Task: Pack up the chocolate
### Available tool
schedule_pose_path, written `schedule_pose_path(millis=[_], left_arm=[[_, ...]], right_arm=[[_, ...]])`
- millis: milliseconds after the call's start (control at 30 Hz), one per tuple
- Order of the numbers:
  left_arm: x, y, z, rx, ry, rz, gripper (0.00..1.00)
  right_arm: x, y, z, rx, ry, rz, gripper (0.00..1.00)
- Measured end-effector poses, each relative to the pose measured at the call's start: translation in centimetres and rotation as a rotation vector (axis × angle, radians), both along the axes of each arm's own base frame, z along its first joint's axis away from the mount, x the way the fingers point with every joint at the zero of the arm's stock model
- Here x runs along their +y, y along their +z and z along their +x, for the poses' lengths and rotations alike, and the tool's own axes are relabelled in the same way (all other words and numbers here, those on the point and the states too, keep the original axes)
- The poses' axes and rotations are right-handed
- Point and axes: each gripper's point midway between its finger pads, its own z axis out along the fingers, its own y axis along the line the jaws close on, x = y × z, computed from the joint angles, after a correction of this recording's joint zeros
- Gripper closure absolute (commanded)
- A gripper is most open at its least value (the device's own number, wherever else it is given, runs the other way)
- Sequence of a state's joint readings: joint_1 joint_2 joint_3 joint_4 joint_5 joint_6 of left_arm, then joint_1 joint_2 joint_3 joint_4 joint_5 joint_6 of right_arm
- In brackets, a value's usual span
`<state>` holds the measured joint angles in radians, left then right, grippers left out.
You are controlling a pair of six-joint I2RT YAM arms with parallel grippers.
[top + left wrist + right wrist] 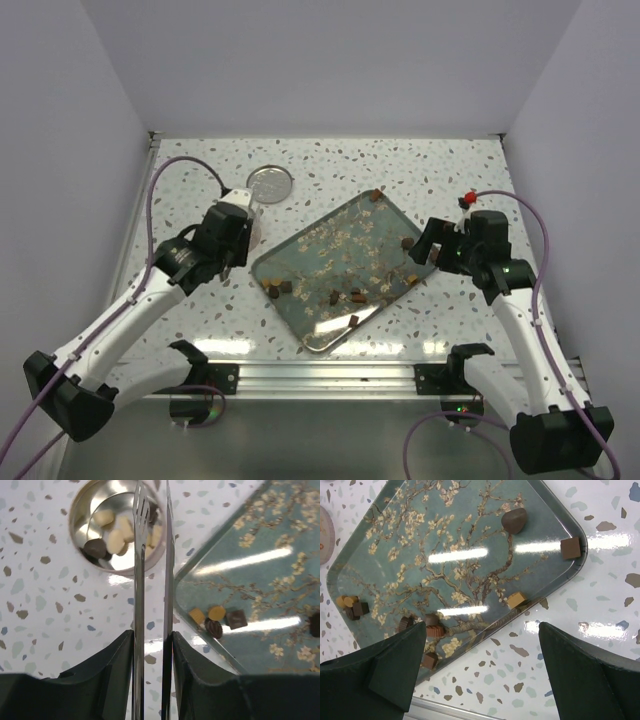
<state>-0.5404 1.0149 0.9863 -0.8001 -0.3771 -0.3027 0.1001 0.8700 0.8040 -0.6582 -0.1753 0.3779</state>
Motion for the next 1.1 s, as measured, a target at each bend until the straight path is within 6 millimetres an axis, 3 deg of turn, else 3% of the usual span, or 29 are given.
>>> schedule_pose_path(millis=[167,267,400,667,800,933,1100], left_arm=[[-6.3,1.2,-1.4,-0.028,-0.174,-0.023,0.59],[-10.7,0.4,-4.3,-0.002,-0.302,-0.035,0.59],[-14.2,-0.7,-8.1,0.046,-0.383,-0.067,0.57],[-16.4,-1.6,-13.2,0.093,-0.393,-0.137,0.56],[-17.1,-3.3,-15.1,0.135,-0.394,-0.110,0.56],[-17.2,-4.6,-15.9,0.160,-0.377,-0.073,0.56],[-17.1,-4.8,-15.8,0.152,-0.354,-0.069,0.55]], right_arm=[[0.0,0.0,-0.1,0.005,-0.004,0.004,0.02],[0.0,-0.1,-0.1,0.008,-0.006,0.005,0.02],[0.0,0.0,-0.1,0.009,-0.007,0.007,0.02],[0.1,0.3,-0.2,0.001,-0.015,0.016,0.02],[0.1,0.6,-0.3,-0.010,-0.016,0.019,0.02],[0.1,0.8,-0.4,-0.016,-0.016,0.020,0.02],[0.0,0.8,-0.6,-0.015,-0.017,0.020,0.02]])
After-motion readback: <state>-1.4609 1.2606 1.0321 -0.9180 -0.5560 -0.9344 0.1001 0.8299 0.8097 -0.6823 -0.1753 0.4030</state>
